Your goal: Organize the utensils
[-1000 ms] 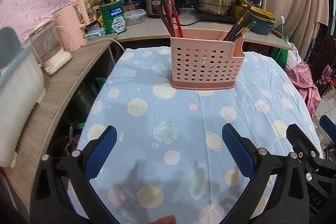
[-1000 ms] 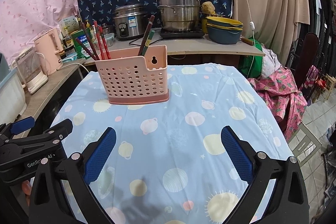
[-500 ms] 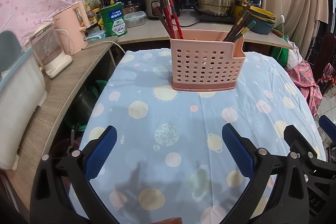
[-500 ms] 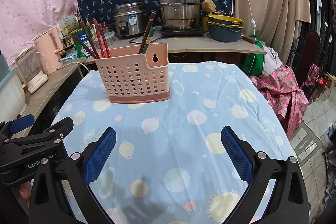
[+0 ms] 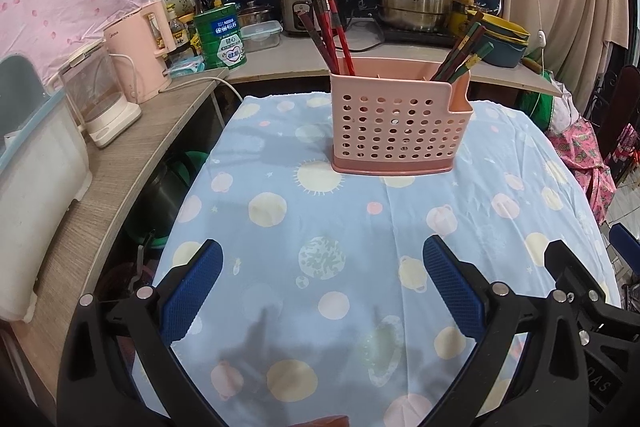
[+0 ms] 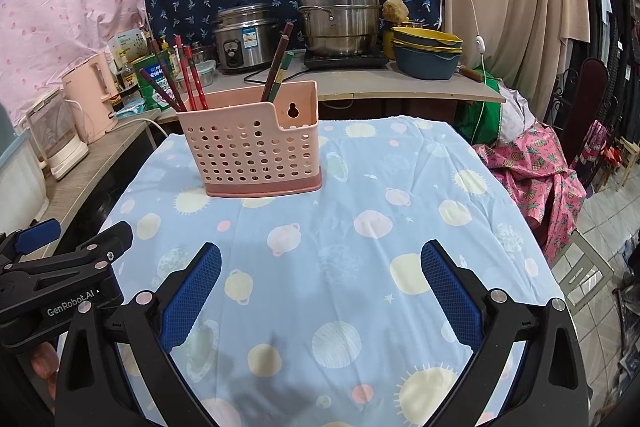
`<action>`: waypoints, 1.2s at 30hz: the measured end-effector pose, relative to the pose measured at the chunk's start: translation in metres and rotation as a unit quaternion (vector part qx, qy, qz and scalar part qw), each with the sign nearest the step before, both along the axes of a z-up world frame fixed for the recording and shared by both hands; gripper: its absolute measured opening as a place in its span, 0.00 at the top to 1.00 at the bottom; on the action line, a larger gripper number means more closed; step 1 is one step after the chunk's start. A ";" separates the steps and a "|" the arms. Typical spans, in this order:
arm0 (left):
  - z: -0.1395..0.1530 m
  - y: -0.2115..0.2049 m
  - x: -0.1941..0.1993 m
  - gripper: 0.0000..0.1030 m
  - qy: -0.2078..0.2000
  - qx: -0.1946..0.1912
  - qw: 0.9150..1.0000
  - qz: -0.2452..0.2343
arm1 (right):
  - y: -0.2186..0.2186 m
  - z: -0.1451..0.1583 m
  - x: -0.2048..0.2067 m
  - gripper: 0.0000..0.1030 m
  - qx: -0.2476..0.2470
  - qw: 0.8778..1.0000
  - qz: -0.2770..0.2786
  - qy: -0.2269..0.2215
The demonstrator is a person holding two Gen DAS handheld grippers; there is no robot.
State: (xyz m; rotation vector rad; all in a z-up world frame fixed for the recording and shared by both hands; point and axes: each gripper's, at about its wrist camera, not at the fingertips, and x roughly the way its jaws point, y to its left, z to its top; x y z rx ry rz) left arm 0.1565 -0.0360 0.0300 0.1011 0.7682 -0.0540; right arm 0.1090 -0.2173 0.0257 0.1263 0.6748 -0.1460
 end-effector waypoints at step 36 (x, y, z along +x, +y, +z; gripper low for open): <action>0.002 0.001 0.001 0.07 -0.002 0.006 1.000 0.004 | 0.000 0.000 0.002 0.06 0.000 1.000 -0.001 0.002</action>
